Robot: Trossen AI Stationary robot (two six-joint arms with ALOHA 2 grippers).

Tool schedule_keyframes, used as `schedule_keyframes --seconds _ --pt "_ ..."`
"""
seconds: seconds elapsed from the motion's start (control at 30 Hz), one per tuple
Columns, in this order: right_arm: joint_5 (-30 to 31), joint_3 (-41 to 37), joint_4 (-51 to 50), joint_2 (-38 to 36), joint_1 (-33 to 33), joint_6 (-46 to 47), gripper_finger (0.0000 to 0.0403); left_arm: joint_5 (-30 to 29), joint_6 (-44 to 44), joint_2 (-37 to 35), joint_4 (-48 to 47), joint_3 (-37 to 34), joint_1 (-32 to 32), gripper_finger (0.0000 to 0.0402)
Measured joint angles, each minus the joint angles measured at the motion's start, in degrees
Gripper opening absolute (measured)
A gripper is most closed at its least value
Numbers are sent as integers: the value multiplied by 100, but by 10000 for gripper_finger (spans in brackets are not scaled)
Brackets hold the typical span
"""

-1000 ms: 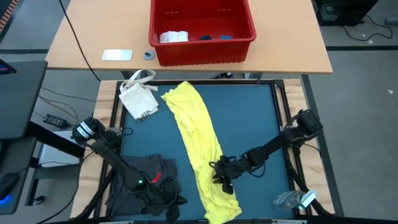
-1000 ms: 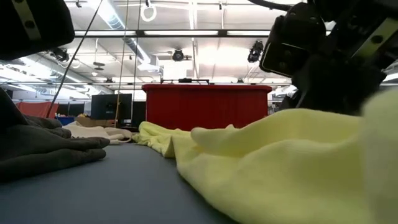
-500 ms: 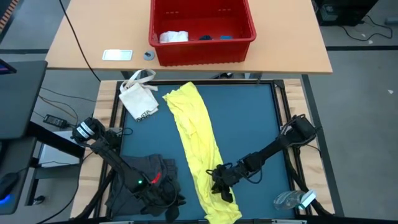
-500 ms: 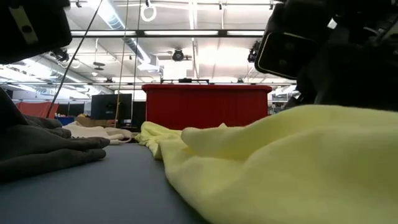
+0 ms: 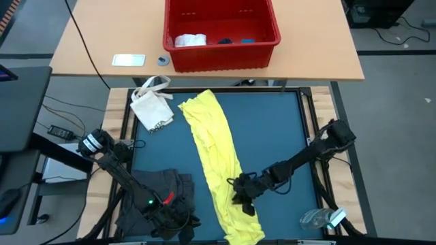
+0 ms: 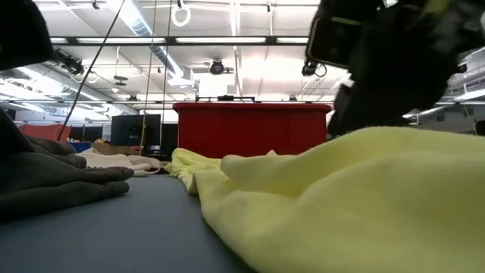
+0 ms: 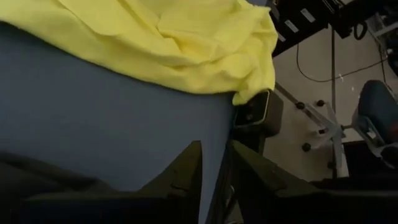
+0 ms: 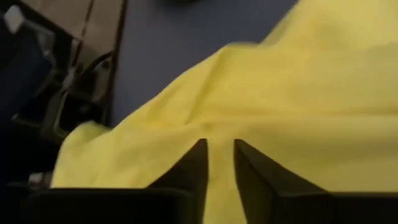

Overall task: Fold laundry
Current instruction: Fold the yellow shirt

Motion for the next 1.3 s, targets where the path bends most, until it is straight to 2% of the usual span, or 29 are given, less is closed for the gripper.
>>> schedule_keyframes --seconds 0.17,0.3,0.43,0.5,0.6,0.67,0.77,0.93,1.1,1.2,1.3 --pt "59 0 255 250 273 41 157 -1 45 0 14 -2 -56 85" --pt "165 4 346 442 335 111 172 -1 139 0 5 -2 -44 85" --pt "134 7 668 657 300 162 141 2 486 0 -50 -2 12 85" --pt "0 7 906 742 265 188 106 0 578 0 -82 -2 63 85" --pt "-190 16 1158 706 248 240 32 -2 563 0 -78 -2 127 85" --pt "-401 93 1159 555 260 219 13 -1 388 0 -76 -2 159 85" --pt "-707 204 1162 257 320 395 13 6 290 0 -43 -2 181 84" --pt "-1573 518 1127 95 589 457 6 211 425 0 107 -2 181 84" --pt "-1991 803 1030 642 834 566 6 213 466 -2 129 -2 181 84" --pt "-2533 1007 1096 957 865 927 15 221 477 -2 188 -2 181 84" --pt "-3305 1051 1156 1038 871 1215 44 338 481 -2 184 -2 181 84"
